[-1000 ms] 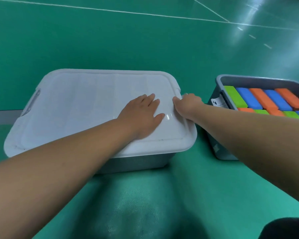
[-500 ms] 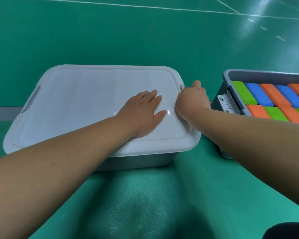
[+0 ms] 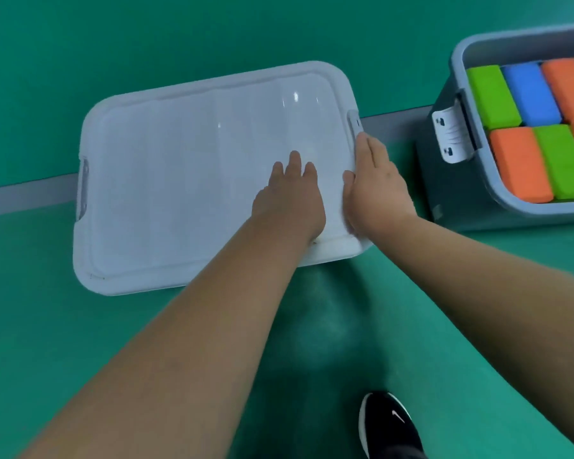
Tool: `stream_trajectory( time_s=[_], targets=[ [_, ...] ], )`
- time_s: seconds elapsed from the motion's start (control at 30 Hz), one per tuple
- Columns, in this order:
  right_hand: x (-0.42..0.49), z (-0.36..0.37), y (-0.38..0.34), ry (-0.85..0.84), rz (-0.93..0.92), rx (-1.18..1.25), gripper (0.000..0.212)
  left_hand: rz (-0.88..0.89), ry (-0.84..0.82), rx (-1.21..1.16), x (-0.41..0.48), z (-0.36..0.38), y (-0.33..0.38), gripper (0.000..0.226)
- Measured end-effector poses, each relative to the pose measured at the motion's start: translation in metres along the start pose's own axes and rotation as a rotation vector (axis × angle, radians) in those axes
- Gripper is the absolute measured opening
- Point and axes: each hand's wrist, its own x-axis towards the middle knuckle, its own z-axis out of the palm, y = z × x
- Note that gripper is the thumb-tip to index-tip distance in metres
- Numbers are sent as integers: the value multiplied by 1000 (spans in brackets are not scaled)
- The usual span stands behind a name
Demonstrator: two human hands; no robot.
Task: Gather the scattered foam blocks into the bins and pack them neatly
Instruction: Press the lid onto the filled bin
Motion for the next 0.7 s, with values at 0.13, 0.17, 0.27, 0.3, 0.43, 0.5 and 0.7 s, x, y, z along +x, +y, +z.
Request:
stream_trajectory(
  time_s=[0.13,0.17,0.27,0.3,0.43,0.5,0.7],
  targets=[
    [-17,-39,11,-305,-22,-135,74,-39,-209,117,-10,-26,13,94],
    [-23,-52,13,-381,-37,-160,75,-45,-249,136,-15,-30,15,94],
    [-49,-95,22,-538,-112,-229,70,-65,-373,187,-32,-44,28,81],
    [-60,-108,27,-551,-137,-230,69,-56,-390,189,-38,-49,37,73],
    [-103,-158,62,-544,-92,-252,53,116,-240,96,-74,-72,90,29],
    [-120,-183,84,-530,-15,-259,50,214,-200,79,-87,-85,124,24],
    [-151,-264,171,-372,329,-127,43,443,-171,105,-84,-124,247,25]
  ],
)
